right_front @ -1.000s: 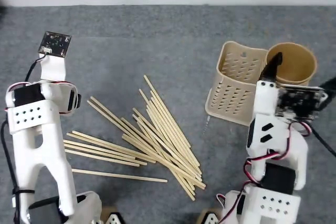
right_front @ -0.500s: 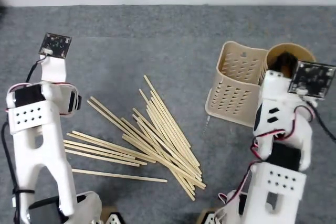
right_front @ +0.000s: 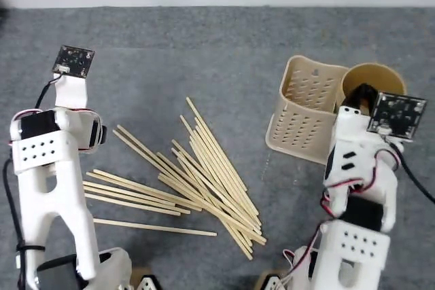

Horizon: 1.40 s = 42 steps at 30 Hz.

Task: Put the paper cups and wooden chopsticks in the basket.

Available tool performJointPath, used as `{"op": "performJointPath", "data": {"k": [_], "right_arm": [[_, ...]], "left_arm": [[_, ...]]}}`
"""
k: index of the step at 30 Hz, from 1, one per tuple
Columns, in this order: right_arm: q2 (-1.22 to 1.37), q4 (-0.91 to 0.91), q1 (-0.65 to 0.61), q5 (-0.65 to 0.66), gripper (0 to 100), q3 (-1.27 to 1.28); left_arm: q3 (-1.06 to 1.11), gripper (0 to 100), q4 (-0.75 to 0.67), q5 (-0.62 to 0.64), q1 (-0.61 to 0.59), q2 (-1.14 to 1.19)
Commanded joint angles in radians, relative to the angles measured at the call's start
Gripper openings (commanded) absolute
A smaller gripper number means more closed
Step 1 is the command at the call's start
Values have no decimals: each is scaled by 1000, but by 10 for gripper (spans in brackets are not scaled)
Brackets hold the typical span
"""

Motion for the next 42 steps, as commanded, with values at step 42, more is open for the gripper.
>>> {"op": "performJointPath", "data": {"k": [42], "right_arm": [[1501, 685, -773, 172, 197, -1053]], "left_arm": [[619, 164, -316, 55, -218, -532]]}}
